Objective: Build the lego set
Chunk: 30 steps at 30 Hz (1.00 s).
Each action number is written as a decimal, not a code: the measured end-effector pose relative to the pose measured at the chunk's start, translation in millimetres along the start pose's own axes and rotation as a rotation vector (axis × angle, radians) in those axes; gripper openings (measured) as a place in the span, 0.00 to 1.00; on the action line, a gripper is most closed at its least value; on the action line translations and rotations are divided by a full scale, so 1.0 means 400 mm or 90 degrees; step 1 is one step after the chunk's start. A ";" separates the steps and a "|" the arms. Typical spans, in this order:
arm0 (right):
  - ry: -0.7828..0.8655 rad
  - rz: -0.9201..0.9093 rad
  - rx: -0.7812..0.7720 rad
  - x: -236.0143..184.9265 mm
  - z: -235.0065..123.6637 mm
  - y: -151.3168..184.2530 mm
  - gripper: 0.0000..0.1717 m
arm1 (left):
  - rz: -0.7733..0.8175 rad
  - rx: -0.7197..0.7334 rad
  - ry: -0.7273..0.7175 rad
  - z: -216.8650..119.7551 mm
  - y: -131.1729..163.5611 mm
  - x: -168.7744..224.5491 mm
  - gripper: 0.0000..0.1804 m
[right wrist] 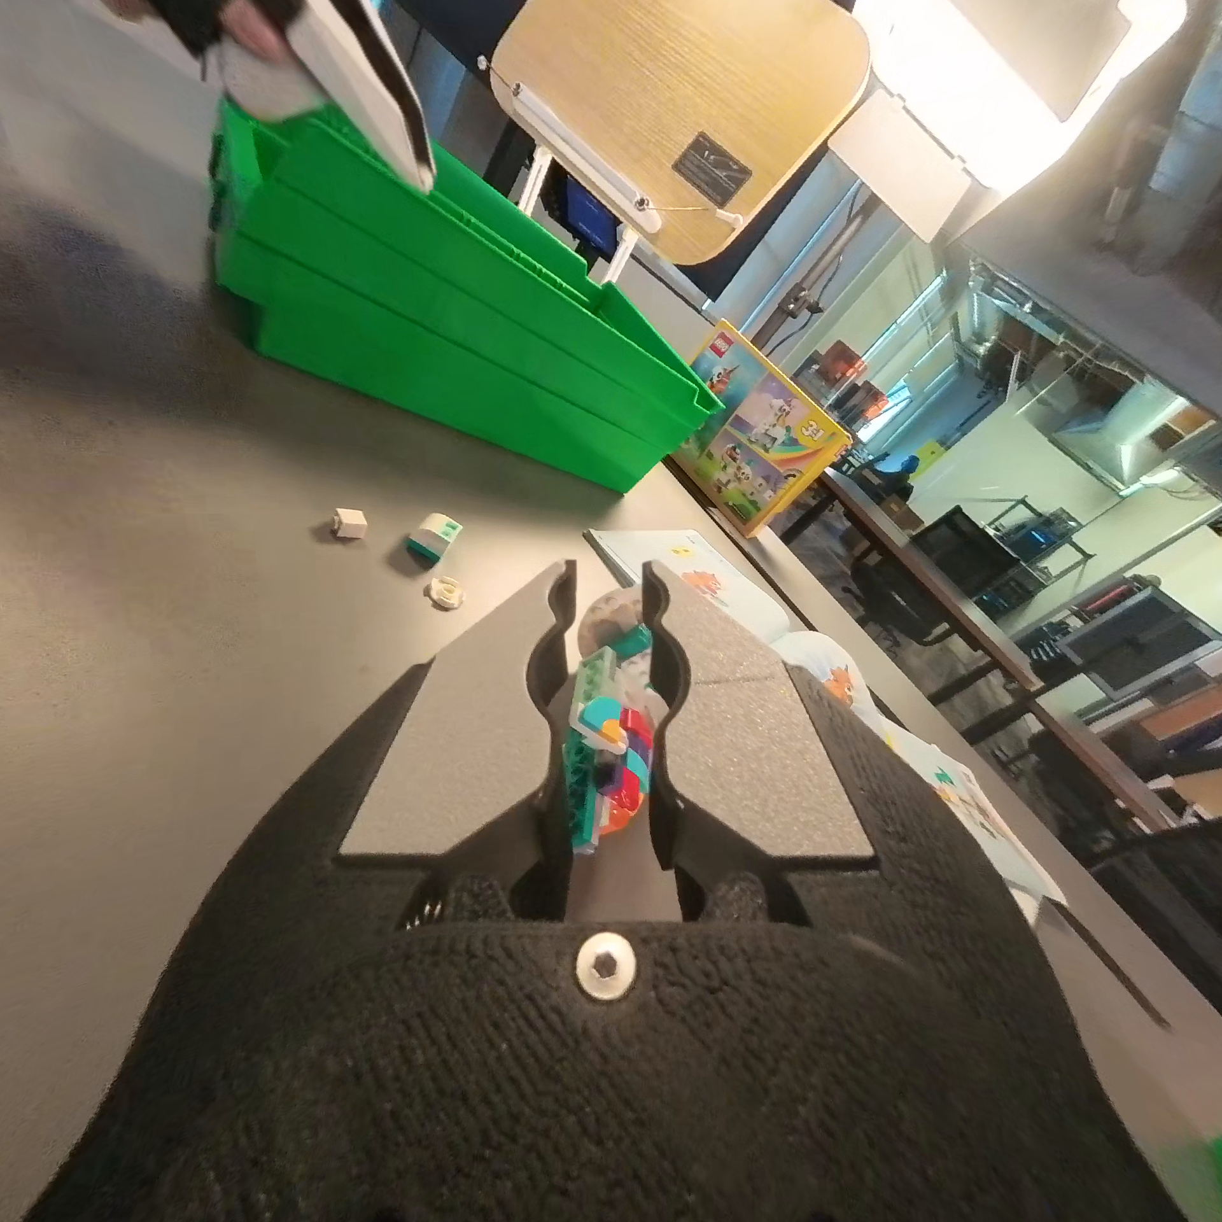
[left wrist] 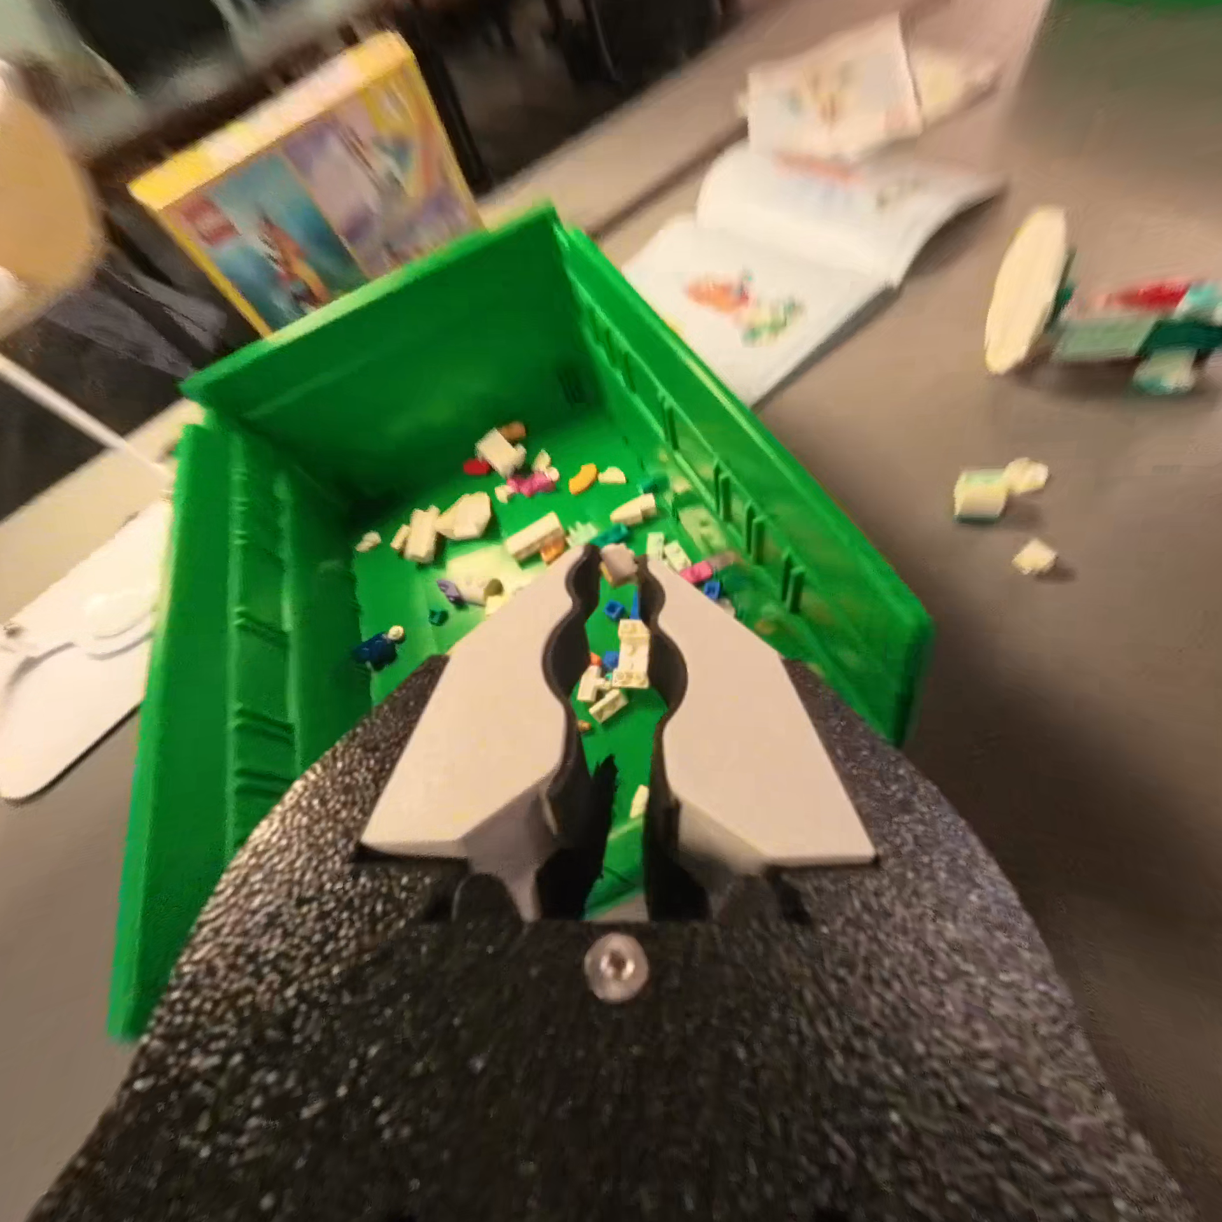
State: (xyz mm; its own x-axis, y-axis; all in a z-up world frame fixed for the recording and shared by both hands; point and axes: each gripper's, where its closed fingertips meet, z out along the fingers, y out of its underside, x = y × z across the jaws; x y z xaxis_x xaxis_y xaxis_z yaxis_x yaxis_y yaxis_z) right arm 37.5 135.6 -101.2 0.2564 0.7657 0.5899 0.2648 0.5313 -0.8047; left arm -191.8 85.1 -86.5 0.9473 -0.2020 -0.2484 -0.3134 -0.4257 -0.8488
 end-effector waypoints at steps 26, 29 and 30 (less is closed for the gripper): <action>0.010 -0.018 -0.014 0.008 -0.002 0.013 0.09 | -0.041 -0.309 0.074 0.200 0.166 -0.051 0.12; 0.014 -0.018 -0.014 0.011 -0.003 0.013 0.09 | -0.017 -0.253 -0.063 0.160 0.122 -0.128 0.13; 0.016 -0.018 -0.013 0.013 -0.004 0.012 0.09 | -0.017 -0.212 -0.110 0.130 0.089 -0.146 0.12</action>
State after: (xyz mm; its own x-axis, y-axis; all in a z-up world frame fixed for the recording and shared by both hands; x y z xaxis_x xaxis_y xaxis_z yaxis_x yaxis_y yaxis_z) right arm 41.7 141.4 -102.0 0.2714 0.7411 0.6141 0.2911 0.5450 -0.7863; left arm -255.0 127.7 -126.6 0.9440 -0.0473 -0.3267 -0.2650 -0.6985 -0.6648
